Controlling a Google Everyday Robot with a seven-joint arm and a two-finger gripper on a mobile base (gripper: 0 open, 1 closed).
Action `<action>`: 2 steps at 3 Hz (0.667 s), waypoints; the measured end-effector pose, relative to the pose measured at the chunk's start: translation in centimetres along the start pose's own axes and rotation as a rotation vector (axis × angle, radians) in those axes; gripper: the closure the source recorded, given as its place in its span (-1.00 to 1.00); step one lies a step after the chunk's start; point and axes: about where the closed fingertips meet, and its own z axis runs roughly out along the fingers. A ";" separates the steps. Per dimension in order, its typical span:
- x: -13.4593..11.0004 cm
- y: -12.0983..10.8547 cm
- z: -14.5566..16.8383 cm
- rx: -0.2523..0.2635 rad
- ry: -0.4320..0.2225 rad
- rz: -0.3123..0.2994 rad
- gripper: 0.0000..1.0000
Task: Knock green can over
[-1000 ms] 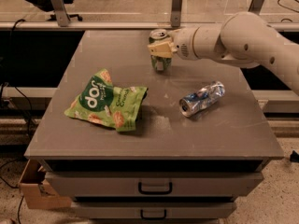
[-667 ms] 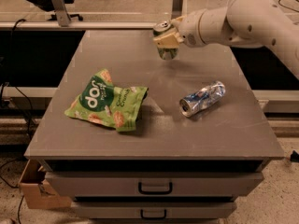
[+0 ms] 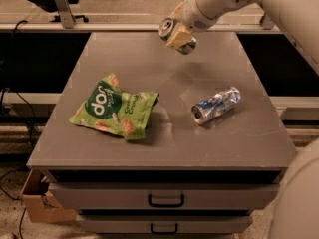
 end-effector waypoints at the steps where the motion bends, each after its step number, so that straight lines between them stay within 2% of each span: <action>1: 0.7 3.0 1.4 -0.162 0.193 -0.208 1.00; 2: 1.7 5.9 2.1 -0.341 0.307 -0.343 1.00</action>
Offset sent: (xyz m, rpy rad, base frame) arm -0.0720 -0.0157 -0.0810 -0.7805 0.3653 0.3771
